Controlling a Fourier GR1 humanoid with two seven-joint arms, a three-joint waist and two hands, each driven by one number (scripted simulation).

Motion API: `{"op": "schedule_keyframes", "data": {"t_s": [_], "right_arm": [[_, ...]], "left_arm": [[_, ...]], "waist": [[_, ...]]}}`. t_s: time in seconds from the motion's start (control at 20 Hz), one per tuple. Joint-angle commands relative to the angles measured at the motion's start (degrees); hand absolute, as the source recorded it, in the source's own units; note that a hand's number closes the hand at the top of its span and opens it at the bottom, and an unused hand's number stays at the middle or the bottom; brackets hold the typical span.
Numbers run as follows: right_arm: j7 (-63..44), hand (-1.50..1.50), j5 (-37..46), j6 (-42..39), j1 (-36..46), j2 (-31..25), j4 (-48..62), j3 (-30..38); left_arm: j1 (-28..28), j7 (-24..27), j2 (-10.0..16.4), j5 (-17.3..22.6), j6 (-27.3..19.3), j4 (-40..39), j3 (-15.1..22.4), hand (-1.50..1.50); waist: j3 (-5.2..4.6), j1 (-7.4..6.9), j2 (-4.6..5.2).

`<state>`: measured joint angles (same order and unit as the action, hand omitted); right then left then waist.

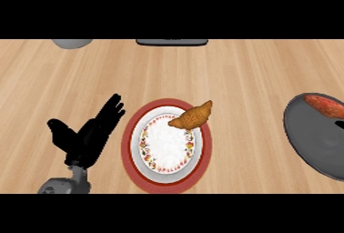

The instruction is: Pick the sweet potato from the plate and place it in the pan

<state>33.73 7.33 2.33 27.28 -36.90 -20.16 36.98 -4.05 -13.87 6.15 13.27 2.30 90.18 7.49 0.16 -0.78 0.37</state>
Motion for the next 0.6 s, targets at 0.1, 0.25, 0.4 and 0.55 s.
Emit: {"op": "schedule_keyframes", "data": {"t_s": [0.1,0.25,0.4,0.55], "right_arm": [[7.01,-1.5,-3.22,-15.5,-6.98,-5.25,2.97,1.38],[10.98,-1.5,-3.49,-22.08,-10.43,-7.49,5.1,1.3],[11.84,-1.5,-3.91,-24.93,-11.48,-8.58,5.08,0.29],[17.0,-1.5,-3.9,-28.08,-15.41,-10.09,5.4,0.21]], "left_arm": [[-2.24,1.1,1.29,1.75,2.27,-4.37,-3.4,0.0],[2.43,3.49,0.84,0.6,3.07,-2.39,-1.46,0.0],[1.53,3.53,-0.39,-1.62,1.26,-2.3,-0.93,0.0],[-1.11,-0.6,1.67,1.94,3.05,-1.15,-3.91,0.0]], "waist": [[-0.05,0.7,-0.08],[0.01,0.28,-0.12],[-0.07,0.47,-0.25],[-0.04,0.58,-0.25]]}}
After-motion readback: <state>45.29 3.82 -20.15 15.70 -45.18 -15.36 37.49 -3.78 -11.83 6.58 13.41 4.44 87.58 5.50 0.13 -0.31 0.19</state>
